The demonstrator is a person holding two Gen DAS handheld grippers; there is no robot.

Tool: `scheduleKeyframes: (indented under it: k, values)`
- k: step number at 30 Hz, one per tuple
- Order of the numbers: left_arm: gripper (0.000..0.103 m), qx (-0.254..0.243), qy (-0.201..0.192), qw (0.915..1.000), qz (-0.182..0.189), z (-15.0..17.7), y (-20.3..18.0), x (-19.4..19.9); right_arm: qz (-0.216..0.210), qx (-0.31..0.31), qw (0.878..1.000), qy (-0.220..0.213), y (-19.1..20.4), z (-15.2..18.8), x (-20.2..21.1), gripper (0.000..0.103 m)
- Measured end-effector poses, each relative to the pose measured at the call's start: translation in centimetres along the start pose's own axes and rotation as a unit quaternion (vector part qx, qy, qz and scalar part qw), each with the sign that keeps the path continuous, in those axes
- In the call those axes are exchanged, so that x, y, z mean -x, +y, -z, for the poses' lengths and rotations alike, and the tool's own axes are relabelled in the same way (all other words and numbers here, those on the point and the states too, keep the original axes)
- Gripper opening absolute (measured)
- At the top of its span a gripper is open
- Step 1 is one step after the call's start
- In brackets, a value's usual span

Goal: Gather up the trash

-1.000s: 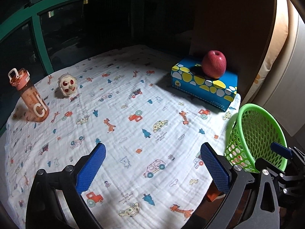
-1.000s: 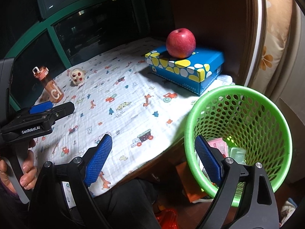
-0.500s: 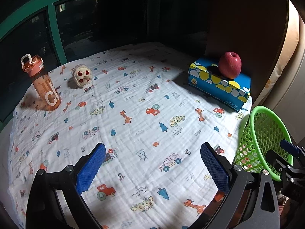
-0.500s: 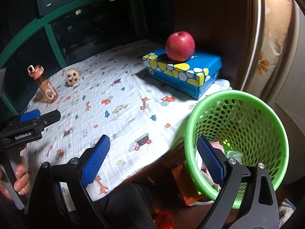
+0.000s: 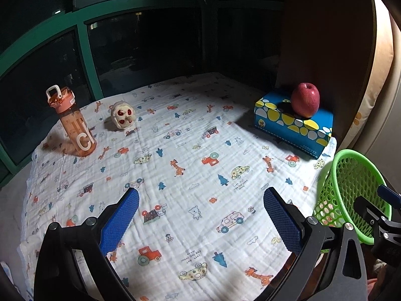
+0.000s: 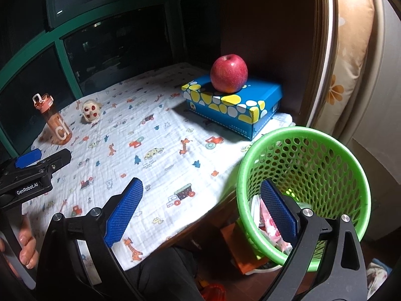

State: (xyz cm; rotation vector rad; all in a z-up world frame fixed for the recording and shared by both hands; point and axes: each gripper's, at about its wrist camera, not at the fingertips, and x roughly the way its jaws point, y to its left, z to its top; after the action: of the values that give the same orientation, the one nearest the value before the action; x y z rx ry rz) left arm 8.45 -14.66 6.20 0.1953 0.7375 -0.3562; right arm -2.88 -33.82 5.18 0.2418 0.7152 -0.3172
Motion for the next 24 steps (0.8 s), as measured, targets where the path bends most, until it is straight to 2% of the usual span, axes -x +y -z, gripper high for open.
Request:
scheduleKeyframes:
  k: [9, 24]
  values:
    - [0.096, 0.006, -0.033, 0.9991, -0.027, 0.4, 0.1, 2.3, -0.002, -0.004, 1.0, -0.021, 0.5, 0.3, 1.3, 0.094]
    - [0.096, 0.011, -0.036, 0.9991, -0.019, 1.6, -0.5, 3.7, 0.016, -0.006, 0.999, -0.035, 0.3, 1.4, 3.1, 0.096]
